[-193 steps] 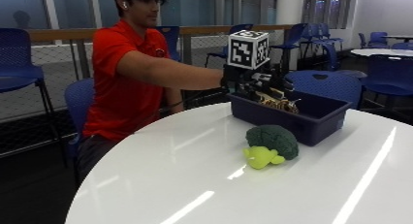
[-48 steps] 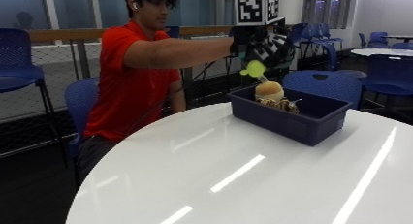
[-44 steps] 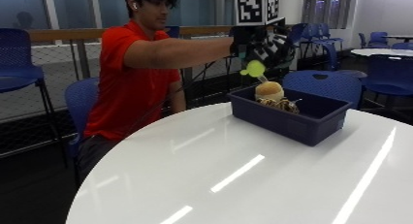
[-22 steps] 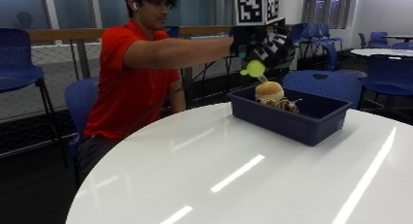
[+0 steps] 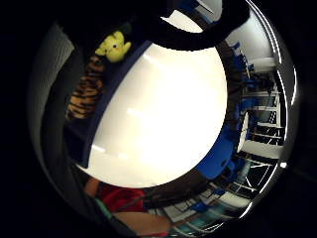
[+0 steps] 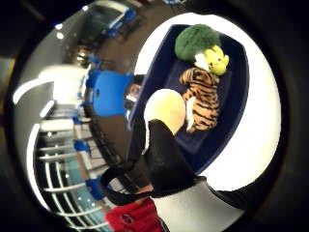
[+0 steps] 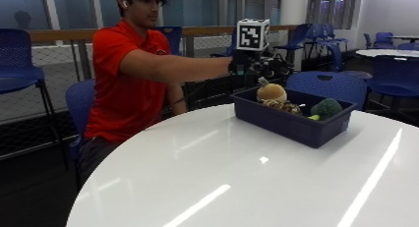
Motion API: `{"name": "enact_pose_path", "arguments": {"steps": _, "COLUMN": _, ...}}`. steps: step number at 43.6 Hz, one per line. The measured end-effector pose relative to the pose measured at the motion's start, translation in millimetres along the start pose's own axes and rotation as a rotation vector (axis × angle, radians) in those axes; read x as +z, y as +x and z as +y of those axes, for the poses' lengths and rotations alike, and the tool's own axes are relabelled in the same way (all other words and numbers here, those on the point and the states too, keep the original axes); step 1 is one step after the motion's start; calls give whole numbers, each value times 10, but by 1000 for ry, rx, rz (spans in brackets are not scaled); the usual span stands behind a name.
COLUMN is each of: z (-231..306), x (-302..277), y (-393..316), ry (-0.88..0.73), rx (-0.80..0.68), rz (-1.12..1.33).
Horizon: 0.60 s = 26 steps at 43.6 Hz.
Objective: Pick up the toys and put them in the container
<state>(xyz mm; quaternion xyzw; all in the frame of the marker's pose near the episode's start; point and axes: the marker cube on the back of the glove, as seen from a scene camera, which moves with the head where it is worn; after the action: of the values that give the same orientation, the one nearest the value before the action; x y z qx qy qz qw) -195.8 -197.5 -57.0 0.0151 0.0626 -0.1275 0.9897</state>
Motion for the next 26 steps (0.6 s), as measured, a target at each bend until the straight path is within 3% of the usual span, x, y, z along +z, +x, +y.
{"name": "enact_pose_path", "arguments": {"steps": 12, "z": 643, "x": 418, "y": 435, "ry": -85, "rx": 37, "rz": -163}}
{"name": "enact_pose_path", "arguments": {"steps": 26, "z": 1322, "x": 841, "y": 904, "ry": -94, "rx": 136, "rz": -83}}
